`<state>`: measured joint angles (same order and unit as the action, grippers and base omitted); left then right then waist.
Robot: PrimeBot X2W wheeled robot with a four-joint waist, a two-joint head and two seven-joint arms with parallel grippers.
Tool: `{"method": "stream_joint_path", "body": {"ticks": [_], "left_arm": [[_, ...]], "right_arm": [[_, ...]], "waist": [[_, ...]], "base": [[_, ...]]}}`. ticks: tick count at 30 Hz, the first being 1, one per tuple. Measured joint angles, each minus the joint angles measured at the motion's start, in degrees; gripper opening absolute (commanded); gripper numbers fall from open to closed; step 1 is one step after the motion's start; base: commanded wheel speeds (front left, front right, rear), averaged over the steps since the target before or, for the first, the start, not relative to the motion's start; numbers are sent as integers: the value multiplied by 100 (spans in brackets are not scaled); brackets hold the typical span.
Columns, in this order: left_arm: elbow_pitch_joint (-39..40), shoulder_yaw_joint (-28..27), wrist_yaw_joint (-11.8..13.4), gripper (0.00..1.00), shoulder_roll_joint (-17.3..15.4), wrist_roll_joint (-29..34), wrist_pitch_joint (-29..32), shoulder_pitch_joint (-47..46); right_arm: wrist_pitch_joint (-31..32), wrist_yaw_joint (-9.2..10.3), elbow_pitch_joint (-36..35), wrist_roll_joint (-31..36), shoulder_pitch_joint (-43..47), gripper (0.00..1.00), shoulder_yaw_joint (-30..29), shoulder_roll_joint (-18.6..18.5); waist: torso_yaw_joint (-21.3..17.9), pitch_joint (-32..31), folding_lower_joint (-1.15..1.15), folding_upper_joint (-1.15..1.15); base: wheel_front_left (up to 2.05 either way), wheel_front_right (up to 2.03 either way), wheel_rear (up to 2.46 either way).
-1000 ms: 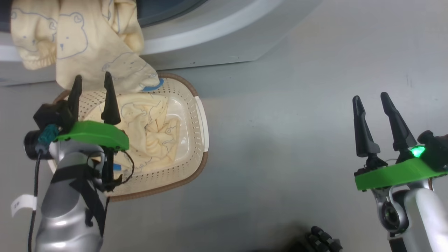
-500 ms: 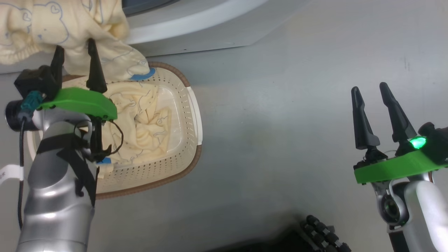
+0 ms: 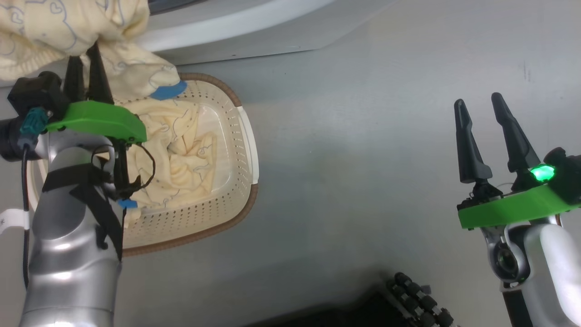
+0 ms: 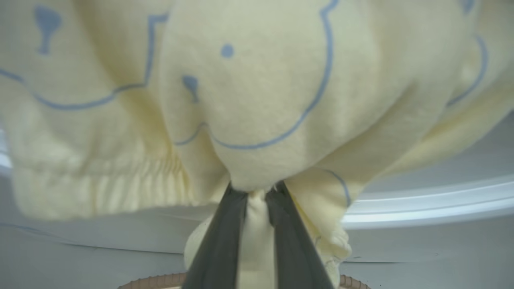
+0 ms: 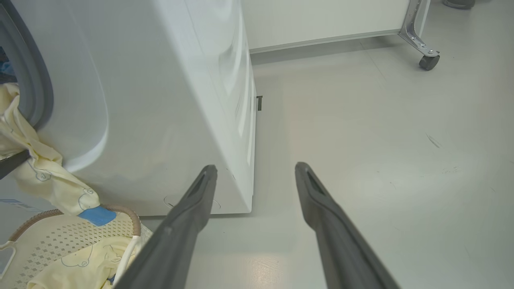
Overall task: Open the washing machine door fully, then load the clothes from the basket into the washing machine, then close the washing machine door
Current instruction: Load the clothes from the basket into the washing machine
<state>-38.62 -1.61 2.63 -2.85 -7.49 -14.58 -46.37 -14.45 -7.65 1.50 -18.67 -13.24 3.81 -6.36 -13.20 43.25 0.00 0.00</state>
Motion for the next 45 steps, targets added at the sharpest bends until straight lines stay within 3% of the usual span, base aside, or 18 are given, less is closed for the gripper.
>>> {"method": "stream_joint_path", "body": {"ticks": [13, 24, 30, 36, 45], "left_arm": [[860, 25, -109, 0, 59, 58, 5, 556], [1652, 459, -104, 0, 66, 76, 253, 616], [1569, 541, -48, 0, -67, 242, 617, 137], [1281, 571, 62, 0, -149, 404, 789, -976], [-69, 310, 300, 0, -553, 436, 686, -1973]], "right_arm": [[0, 0, 70, -48, 1, 100, -14, 86], [0, 0, 108, -67, 2, 100, 124, 129], [0, 0, 175, -110, 5, 100, 242, 211], [0, 0, 271, -159, 11, 100, 393, 281], [0, 0, 359, -202, 92, 100, 595, 314]], "waist": [[185, -175, 1, 0], [202, -354, 0, 0], [16, -361, 0, 0], [-230, -384, 0, 0], [-530, -420, 0, 0]], "base": [[0, 0, 0], [0, 0, 0], [0, 0, 0], [0, 0, 0], [0, 0, 0]]}}
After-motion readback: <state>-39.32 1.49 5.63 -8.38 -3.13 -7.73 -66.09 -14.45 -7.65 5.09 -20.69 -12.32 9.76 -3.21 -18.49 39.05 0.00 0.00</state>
